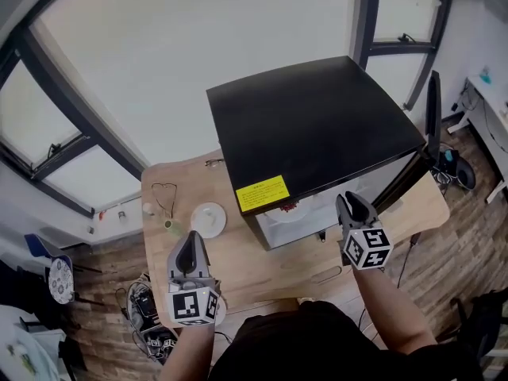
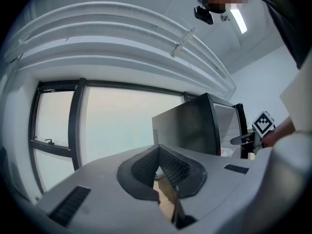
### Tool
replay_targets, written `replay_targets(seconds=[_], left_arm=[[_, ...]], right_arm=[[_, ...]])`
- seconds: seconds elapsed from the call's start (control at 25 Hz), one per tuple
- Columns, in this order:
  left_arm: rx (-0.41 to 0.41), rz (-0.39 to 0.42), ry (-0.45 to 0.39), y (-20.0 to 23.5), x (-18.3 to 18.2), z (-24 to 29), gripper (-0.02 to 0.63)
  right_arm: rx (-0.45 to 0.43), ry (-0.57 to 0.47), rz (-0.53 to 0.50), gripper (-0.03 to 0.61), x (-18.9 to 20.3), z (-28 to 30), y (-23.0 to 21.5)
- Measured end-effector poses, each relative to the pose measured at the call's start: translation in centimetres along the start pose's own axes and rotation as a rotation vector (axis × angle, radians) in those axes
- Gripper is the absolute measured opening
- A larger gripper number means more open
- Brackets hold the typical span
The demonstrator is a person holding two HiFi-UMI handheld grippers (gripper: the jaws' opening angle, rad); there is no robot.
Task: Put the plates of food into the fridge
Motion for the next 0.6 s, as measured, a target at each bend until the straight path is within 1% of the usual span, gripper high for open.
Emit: replay_targets(seconds=[0.24, 0.4, 0.6], left_arm=[[-0.047, -0.024, 0.024, 2.3, 1.8, -4.3, 0.003], [-0.066, -0.035, 0.044, 3.1, 3.3, -7.7, 0.003], [-0.095, -0.065, 0.073, 4.2, 5.1, -12.5, 0.003]], right_arm=[[-0.134, 0.014, 0.012, 0.104, 2.9, -1.2, 4.9], [-0.183, 0.066, 0.016, 0.104, 5.5, -1.5, 8.1], [-0.259, 0.146, 0.059, 0.103, 9.8, -1.5, 12.6]])
Point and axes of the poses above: the fingertips, and each gripper's own axes: z forward along the fingers, y to its left, x out of its underside, the point moved 8 cm from there along -z, backward along the fingers, and after that the axes turned 15 degrees about z, right-handed, at the moved point
